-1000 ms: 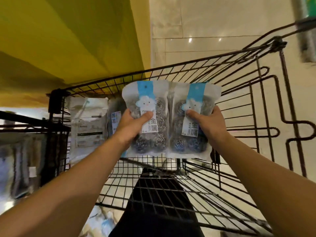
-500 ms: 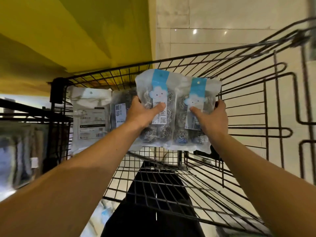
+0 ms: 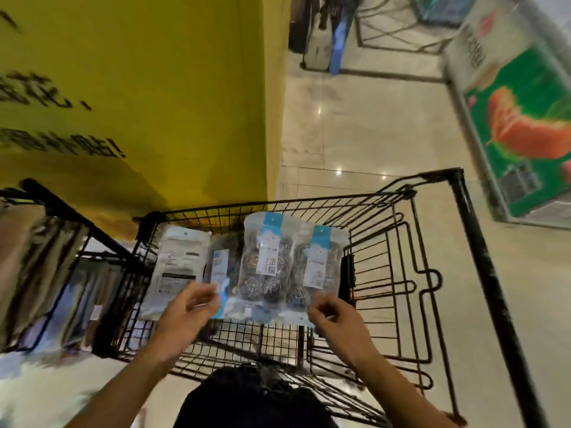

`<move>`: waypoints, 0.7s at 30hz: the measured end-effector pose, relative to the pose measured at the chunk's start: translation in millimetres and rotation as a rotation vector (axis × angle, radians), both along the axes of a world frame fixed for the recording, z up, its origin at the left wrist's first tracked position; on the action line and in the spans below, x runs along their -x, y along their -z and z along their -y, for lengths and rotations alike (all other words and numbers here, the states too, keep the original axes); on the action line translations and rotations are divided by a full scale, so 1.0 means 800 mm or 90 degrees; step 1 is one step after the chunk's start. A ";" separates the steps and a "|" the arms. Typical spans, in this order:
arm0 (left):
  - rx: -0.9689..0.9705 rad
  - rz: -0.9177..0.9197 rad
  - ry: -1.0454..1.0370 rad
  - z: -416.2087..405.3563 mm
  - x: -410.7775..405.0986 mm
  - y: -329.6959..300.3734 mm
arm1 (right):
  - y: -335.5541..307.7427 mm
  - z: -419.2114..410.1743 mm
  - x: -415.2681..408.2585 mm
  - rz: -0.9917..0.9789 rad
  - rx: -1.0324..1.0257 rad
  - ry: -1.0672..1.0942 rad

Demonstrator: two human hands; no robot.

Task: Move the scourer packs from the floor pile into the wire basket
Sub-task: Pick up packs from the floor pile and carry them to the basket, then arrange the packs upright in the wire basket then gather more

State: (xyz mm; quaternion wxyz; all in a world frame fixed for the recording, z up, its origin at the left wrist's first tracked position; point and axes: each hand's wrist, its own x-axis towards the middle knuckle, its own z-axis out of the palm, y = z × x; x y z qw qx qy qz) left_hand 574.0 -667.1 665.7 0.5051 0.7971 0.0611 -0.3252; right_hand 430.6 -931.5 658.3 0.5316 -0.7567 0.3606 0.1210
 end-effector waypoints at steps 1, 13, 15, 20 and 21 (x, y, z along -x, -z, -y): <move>0.003 0.008 -0.022 -0.013 0.010 -0.002 | -0.007 -0.007 0.006 0.005 -0.011 0.007; 0.009 0.038 -0.127 -0.115 0.104 0.006 | -0.032 -0.085 0.022 -0.001 -0.109 -0.066; -0.003 0.043 -0.136 -0.143 0.125 0.012 | -0.032 -0.102 0.026 -0.006 -0.088 -0.094; -0.022 0.021 -0.205 -0.238 0.194 0.030 | -0.027 -0.161 0.034 -0.023 -0.031 -0.178; -0.030 0.013 -0.220 -0.259 0.209 0.032 | -0.024 -0.176 0.035 -0.027 -0.010 -0.204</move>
